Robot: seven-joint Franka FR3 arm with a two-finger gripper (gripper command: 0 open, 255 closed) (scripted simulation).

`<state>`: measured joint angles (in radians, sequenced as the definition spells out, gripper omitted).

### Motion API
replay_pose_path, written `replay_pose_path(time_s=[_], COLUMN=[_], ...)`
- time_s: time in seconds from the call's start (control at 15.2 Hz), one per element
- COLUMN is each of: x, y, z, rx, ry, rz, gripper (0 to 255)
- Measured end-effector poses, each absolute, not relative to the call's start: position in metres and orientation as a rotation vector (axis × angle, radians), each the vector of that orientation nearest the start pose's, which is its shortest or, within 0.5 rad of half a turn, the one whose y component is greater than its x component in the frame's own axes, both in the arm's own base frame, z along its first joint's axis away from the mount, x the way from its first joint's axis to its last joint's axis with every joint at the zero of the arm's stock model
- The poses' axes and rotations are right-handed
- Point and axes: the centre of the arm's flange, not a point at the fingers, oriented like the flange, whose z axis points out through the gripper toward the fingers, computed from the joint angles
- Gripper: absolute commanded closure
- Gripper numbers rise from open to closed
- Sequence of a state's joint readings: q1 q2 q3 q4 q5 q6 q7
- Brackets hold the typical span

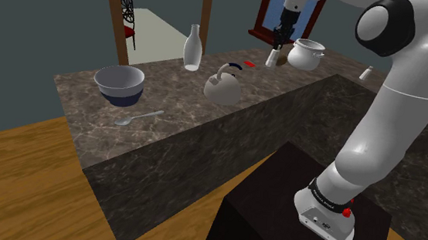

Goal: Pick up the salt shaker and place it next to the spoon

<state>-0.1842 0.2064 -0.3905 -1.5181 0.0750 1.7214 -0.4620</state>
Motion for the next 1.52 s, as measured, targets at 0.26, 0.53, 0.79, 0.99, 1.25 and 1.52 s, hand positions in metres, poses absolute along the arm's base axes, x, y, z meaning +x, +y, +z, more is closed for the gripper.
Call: replay_pose_path(time_s=[0.26,0.53,0.79,0.99,1.25,1.52], x=[0.54,0.541,0.545,0.545,0.549,0.551], y=[-0.287,-0.234,-0.182,-0.14,-0.09,-0.038], z=[0.553,0.557,0.556,0.557,0.555,0.554], rx=[-3.145,-3.145,-3.145,-3.146,-3.146,-3.146], ry=[0.18,0.179,0.18,0.179,0.179,0.179], rz=[-0.013,-0.014,-0.013,-0.013,-0.013,-0.014], gripper=[255,255,255,255,255,255])
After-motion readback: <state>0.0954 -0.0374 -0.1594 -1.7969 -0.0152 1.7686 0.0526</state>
